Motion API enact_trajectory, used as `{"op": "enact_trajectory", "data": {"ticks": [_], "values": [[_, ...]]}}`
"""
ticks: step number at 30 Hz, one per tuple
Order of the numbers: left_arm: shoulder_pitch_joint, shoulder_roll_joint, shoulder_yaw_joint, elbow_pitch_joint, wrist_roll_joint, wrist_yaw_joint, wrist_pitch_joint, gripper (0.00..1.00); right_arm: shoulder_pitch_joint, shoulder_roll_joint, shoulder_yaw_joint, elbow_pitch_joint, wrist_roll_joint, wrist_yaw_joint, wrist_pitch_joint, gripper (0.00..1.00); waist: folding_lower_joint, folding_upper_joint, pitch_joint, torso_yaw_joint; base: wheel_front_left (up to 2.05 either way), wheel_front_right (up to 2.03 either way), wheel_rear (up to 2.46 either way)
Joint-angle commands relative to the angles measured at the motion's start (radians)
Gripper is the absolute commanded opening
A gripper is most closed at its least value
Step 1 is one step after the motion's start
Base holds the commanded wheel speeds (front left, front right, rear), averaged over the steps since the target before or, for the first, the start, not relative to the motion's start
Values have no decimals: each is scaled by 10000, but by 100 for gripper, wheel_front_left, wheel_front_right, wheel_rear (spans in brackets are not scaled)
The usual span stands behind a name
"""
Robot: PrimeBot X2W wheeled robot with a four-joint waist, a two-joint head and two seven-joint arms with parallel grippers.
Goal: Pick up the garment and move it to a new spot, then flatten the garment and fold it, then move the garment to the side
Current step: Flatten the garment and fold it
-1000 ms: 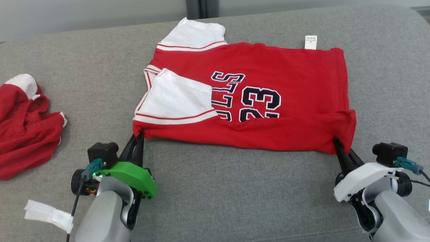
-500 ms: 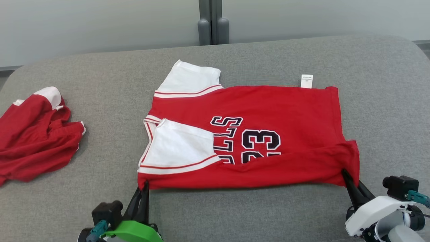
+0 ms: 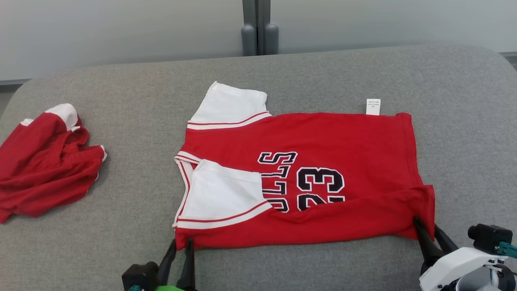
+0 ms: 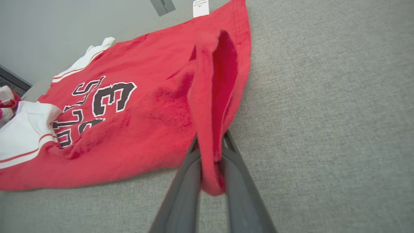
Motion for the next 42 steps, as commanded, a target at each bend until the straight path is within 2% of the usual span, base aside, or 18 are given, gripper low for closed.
{"op": "enact_trajectory", "data": {"ticks": [1,12,23,31,42], "values": [[-189,20,27,-156,19,93,-5,100,111,50,-169,-120,-130,-15,-149,100,0,-1,-21,-10,0,0,0],[-695,19,913,-1328,736,366,-5,100,-154,548,-1177,-1223,-1479,-15,-896,100,0,-1,-337,-142,0,0,0],[-1201,170,1655,-2084,1655,458,-4,100,-29,1176,-1484,-2786,-3163,-15,-1125,100,0,-1,-668,-95,0,0,0],[-720,362,2091,-2551,1785,270,-4,100,498,1382,-1518,-3401,-3692,-15,-1135,100,0,-1,-876,28,0,0,0],[121,578,2321,-2806,1590,-242,-5,100,1336,1524,-1730,-3804,-3993,-15,-1137,100,0,-1,-1123,241,0,0,0]]}}
